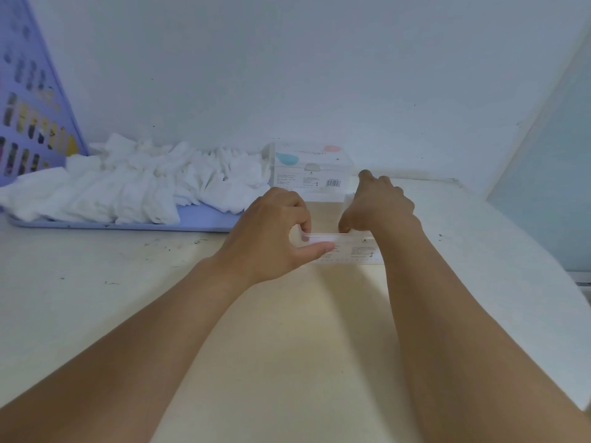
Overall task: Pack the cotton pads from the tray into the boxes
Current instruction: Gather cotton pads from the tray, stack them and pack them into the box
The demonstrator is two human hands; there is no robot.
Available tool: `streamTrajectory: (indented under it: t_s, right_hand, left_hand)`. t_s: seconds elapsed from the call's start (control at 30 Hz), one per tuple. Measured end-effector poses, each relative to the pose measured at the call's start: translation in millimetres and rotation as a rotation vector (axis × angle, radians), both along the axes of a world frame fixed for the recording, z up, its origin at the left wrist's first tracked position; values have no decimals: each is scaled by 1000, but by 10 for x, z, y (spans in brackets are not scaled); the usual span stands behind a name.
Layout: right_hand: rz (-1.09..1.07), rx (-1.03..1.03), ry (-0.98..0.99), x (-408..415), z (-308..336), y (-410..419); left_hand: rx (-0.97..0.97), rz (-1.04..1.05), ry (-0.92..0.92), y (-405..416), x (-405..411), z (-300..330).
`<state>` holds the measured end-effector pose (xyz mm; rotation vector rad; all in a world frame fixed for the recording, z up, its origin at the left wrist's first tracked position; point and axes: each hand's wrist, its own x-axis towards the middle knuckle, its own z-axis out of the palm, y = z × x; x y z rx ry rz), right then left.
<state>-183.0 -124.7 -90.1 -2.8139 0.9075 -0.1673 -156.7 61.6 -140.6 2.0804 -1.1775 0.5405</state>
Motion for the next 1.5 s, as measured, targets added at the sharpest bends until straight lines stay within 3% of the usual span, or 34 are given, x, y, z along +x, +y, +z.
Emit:
streamTrajectory:
  t_s: [0.33, 0.4, 0.47, 0.53, 0.6, 0.7, 0.8, 0.97, 1.1, 1.23, 1.5]
  right_hand:
    - [7, -47, 94, 42, -47, -15]
    - [43, -93, -62, 13, 41, 21]
    - [129, -108, -405, -30, 185, 130]
    - [282, 35, -792, -77, 291, 388]
    - [445, 232, -935, -102, 294, 737]
    - [565, 493, -759, -94, 43, 1197]
    - [615, 598, -626, -11, -299, 1594]
    - [609, 574, -530, 186, -527, 1924]
    - [532, 404, -486, 433, -372, 2079]
    - [557, 380, -334, 591, -277, 2218]
    - [567, 513, -479, 741, -457, 2169]
  left_hand:
    - [48, 10, -7, -1, -17, -12]
    - [71, 3, 43, 21, -11, 38]
    - [-55, 22, 125, 100, 50, 158]
    - [-289, 140, 168, 287, 152, 338]
    - [-360, 320, 173, 580, 366, 460]
    - [-197, 528, 245, 1061, 685, 431]
    - [-154, 659, 243, 1530, 705, 269]
    - [-180, 657, 242, 1702, 608, 89]
    - [-211, 630, 262, 1748, 640, 118]
    - [-119, 585, 294, 1796, 631, 98]
    - [-42, 573, 297, 1805, 638, 79]
